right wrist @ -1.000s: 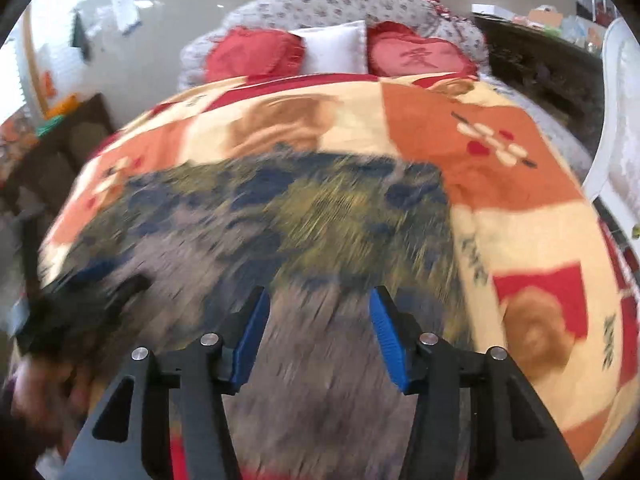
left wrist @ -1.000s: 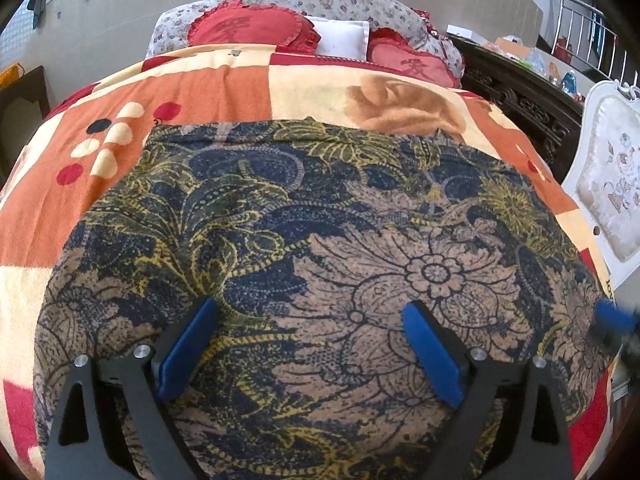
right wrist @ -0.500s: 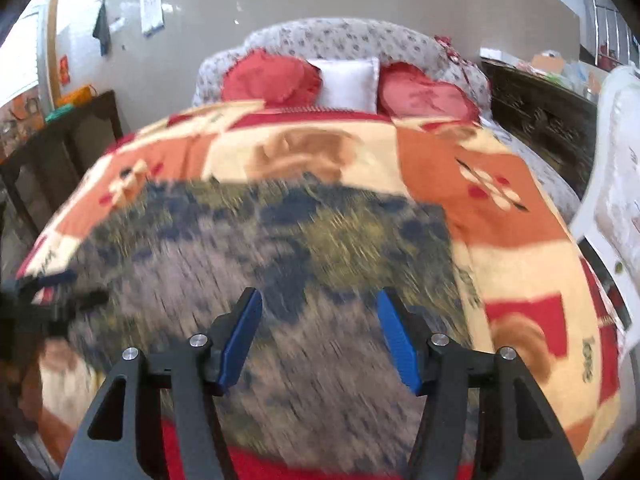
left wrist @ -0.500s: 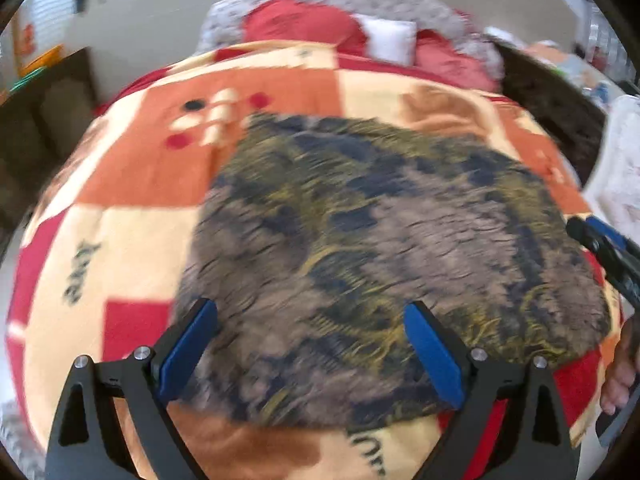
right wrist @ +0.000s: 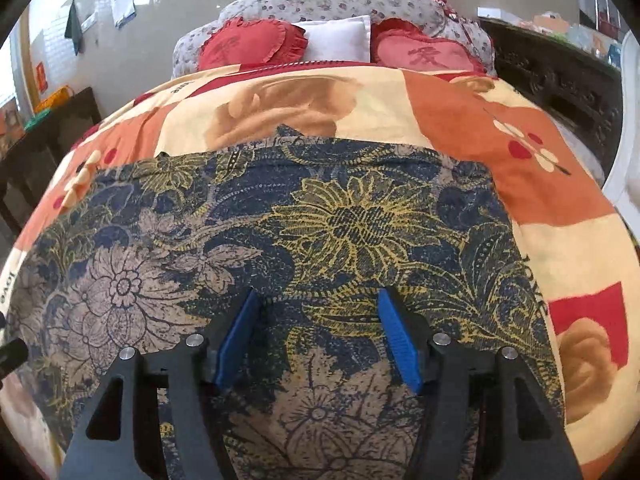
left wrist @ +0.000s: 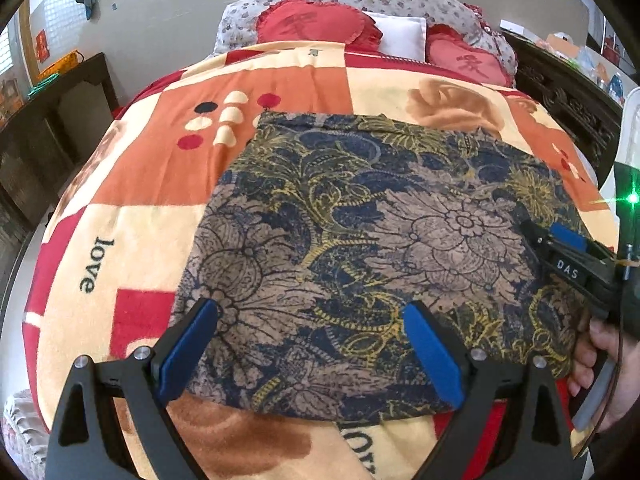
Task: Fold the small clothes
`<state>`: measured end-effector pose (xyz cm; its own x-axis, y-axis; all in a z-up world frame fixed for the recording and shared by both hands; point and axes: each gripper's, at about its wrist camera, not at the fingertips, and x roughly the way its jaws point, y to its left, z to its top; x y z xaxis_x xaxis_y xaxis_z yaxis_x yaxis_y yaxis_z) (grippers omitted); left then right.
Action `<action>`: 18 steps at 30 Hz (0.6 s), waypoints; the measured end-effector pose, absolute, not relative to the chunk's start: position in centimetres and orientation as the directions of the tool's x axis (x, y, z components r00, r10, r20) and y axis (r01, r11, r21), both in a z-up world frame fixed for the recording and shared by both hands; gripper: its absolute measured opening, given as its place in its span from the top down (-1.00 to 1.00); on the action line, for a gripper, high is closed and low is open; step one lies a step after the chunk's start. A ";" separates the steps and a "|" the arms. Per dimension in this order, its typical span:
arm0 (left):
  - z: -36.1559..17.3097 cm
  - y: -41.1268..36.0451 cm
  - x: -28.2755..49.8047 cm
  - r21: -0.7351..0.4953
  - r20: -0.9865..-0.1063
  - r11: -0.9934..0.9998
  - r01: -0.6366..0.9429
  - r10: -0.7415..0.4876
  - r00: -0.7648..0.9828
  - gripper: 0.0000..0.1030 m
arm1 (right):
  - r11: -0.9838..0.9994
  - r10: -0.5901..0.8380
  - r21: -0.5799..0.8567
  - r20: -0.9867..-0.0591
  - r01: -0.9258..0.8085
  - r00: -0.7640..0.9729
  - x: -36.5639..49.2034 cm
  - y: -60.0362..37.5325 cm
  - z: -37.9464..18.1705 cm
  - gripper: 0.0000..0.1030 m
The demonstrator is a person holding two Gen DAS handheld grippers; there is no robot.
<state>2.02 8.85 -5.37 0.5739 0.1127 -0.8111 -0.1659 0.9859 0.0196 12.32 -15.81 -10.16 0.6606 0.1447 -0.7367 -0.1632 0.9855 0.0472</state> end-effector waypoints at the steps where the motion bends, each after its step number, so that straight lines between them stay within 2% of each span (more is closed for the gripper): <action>1: -5.4 8.8 2.0 0.017 -0.812 0.986 -0.165 0.109 0.573 -0.87 | 0.986 0.137 0.037 -0.737 -0.162 0.662 12.3 -15.6 -10.2 -0.35; 12: -5.3 9.2 1.6 -0.008 -0.817 0.987 -0.160 0.086 0.570 -0.87 | 0.986 0.140 0.043 -0.738 -0.161 0.660 12.3 -15.6 -10.1 -0.36; 15: -4.7 10.4 0.3 -0.126 -0.803 0.985 -0.121 -0.030 0.595 -0.87 | 0.986 0.137 0.040 -0.738 -0.160 0.661 12.3 -15.6 -10.1 -0.36; 18: -4.3 12.6 -2.3 -0.264 -0.752 0.963 -0.059 -0.167 0.638 -0.87 | 0.987 0.132 0.034 -0.736 -0.158 0.664 12.2 -15.5 -10.0 -0.36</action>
<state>-2.28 12.59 -4.30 0.6377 -0.1668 -0.7520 -0.0592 0.9628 -0.2637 12.24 -15.55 -10.05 0.6636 0.1315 -0.7364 -0.1584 0.9868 0.0336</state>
